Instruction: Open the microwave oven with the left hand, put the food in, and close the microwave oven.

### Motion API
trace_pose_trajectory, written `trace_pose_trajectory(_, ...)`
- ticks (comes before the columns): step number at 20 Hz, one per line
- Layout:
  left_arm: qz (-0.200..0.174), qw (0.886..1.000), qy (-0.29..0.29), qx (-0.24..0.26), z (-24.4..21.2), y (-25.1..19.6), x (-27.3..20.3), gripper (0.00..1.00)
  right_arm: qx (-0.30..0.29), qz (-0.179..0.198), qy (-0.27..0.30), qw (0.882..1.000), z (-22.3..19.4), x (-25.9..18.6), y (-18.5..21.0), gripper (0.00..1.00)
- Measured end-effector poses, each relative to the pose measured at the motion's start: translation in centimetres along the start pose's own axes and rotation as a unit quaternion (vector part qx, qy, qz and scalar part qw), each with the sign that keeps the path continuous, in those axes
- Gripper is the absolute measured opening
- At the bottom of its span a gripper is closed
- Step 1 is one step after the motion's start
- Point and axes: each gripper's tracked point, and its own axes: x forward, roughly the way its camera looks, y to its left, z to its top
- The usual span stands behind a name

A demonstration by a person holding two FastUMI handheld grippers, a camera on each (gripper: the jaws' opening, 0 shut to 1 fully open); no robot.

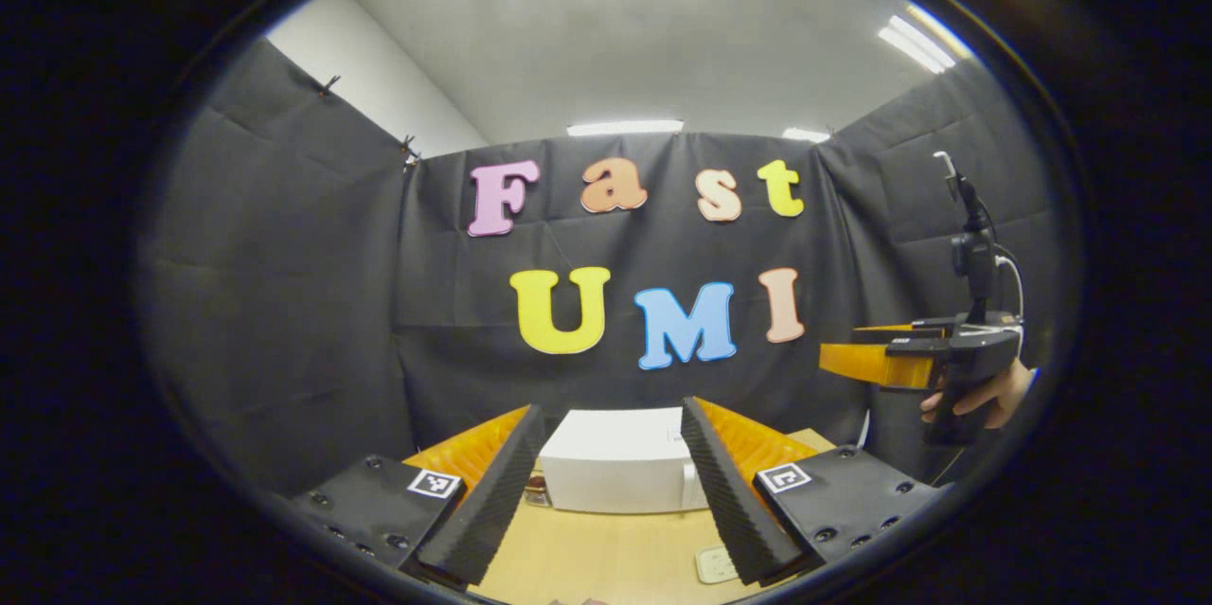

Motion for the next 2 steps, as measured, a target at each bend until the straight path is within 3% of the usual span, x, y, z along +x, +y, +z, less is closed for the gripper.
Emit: trace_pose_trajectory(2,-0.002,1.0,0.002,-0.008,-0.47,1.11,0.36,0.99,-0.002,-0.009,-0.004,1.0,0.17,0.33,0.34,0.92)
